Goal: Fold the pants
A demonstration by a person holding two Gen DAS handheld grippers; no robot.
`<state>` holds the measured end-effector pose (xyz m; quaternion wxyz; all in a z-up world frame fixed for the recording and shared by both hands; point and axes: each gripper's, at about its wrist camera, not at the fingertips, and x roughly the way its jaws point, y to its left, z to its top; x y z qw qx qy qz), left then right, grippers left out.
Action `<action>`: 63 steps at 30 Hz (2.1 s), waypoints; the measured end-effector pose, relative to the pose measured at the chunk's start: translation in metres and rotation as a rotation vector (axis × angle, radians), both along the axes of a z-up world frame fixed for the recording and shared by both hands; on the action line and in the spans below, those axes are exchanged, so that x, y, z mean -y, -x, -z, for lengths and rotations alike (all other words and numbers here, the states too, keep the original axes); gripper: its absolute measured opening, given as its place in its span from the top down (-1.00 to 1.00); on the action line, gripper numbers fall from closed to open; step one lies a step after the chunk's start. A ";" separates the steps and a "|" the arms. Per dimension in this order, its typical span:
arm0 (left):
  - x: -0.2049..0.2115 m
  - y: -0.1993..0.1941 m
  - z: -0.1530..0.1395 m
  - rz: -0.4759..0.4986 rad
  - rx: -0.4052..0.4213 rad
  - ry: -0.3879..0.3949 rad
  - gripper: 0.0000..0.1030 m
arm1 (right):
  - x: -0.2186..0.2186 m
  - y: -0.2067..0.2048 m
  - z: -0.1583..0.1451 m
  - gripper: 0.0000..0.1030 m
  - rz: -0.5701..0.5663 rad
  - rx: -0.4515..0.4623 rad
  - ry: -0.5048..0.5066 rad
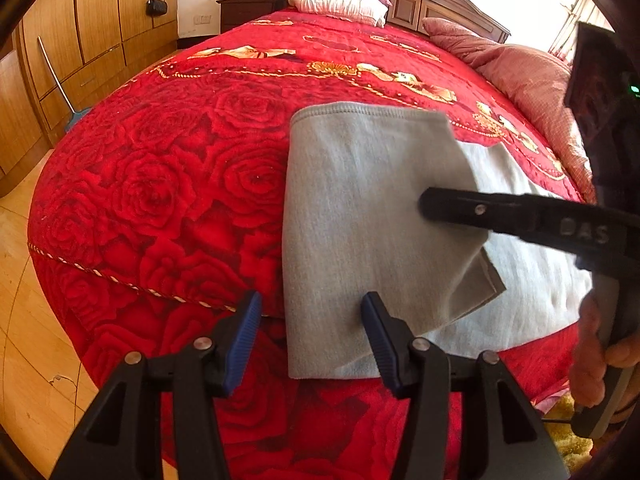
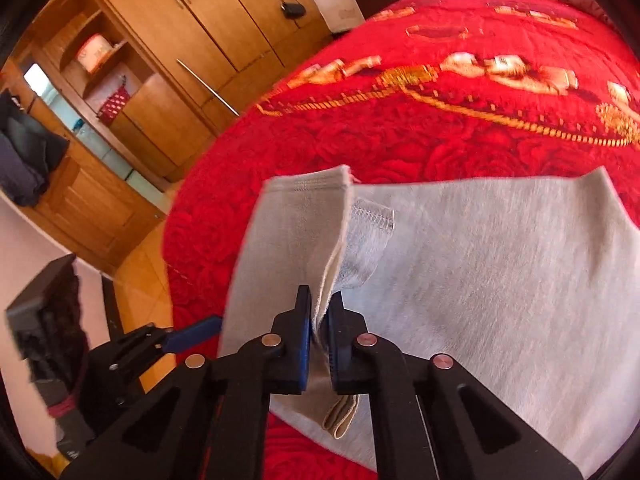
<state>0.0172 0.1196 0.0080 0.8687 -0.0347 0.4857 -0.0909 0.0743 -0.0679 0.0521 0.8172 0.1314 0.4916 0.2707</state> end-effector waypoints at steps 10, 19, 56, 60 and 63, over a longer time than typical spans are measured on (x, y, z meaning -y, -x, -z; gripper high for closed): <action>-0.017 0.009 -0.035 0.003 0.047 0.082 -0.26 | 0.025 0.030 -0.055 0.84 0.039 0.100 -0.021; -0.018 0.014 -0.047 -0.012 0.069 0.080 -0.27 | 0.081 0.056 -0.097 0.84 0.129 0.157 -0.024; 0.116 -0.011 -0.055 0.260 0.099 -0.003 -0.27 | 0.303 0.092 -0.046 0.84 0.592 0.044 0.261; 0.144 -0.020 -0.052 0.312 0.111 -0.003 -0.27 | 0.314 0.084 -0.015 0.81 0.608 -0.015 0.321; 0.166 -0.029 -0.046 0.351 0.101 0.008 -0.27 | 0.324 0.080 0.003 0.58 0.626 -0.060 0.371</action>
